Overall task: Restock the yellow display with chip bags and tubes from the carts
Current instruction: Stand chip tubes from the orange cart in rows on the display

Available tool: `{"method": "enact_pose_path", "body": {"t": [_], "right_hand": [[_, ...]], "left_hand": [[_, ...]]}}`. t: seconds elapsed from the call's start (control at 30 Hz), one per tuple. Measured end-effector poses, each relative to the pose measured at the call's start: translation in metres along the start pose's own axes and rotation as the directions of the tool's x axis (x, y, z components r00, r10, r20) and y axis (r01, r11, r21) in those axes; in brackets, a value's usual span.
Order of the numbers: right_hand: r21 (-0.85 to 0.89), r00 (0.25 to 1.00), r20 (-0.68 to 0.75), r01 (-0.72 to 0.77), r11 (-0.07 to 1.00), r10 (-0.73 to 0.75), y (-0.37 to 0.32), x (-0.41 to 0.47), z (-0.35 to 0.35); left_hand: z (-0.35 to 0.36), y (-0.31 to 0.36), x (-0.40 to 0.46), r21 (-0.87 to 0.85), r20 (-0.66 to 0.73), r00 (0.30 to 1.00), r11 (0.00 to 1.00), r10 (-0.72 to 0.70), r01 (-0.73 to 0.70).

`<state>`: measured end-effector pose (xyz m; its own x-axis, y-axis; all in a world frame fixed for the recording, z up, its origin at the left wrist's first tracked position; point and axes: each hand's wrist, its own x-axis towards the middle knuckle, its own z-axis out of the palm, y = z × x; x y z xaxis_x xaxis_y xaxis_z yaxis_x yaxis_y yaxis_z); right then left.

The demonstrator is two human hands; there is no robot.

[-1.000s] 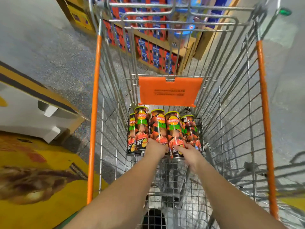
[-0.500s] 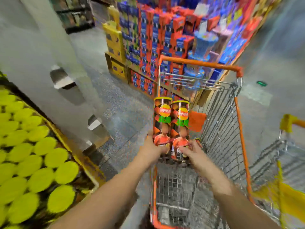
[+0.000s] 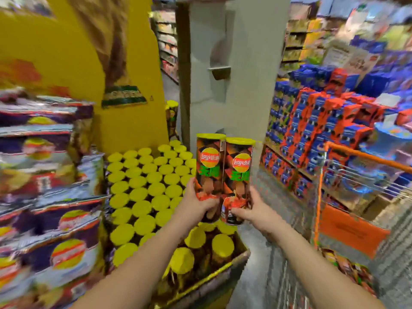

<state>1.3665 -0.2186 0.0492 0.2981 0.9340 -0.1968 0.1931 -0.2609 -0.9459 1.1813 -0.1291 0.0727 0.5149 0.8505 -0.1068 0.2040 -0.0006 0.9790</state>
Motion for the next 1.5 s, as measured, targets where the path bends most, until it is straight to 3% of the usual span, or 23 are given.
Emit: {"method": "enact_pose_path", "body": {"t": [0.17,0.33,0.5,0.6,0.8,1.07,1.2,1.5], "right_hand": [[-0.134,0.996,0.083,0.042,0.990,-0.031,-0.032,0.049,0.046],[-0.289,0.989,0.143,0.085,0.953,-0.045,-0.056,0.120,0.080],[-0.274,0.972,0.214,0.149,0.950,-0.091,-0.079,0.211,0.105],[-0.257,0.962,0.247,0.182,0.949,-0.118,-0.086,0.277,0.125],[-0.187,0.963,0.242,0.169,0.968,-0.121,-0.090,0.389,0.165],[-0.312,0.963,0.231,0.212,0.926,-0.142,-0.073,0.497,0.214],[-0.323,0.961,0.227,0.228,0.919,-0.159,-0.062,0.522,0.232],[-0.363,0.944,0.239,0.303,0.881,-0.226,-0.058,0.548,0.256]], "left_hand": [[-0.056,-0.002,0.012,0.033,-0.140,0.989,0.999,-0.036,0.041],[-0.095,-0.003,0.056,-0.037,-0.258,0.961,0.995,-0.103,0.097],[-0.142,-0.049,0.162,0.073,-0.443,0.888,0.982,-0.125,0.175],[-0.163,-0.031,0.198,0.097,-0.519,0.848,0.978,-0.109,0.185],[-0.223,-0.040,0.275,0.098,-0.579,0.808,0.976,-0.105,0.196],[-0.278,-0.093,0.349,0.110,-0.654,0.745,0.959,-0.129,0.262],[-0.287,-0.110,0.371,0.112,-0.695,0.708,0.954,-0.127,0.280],[-0.293,-0.126,0.393,0.156,-0.706,0.697,0.934,-0.122,0.321]]}}
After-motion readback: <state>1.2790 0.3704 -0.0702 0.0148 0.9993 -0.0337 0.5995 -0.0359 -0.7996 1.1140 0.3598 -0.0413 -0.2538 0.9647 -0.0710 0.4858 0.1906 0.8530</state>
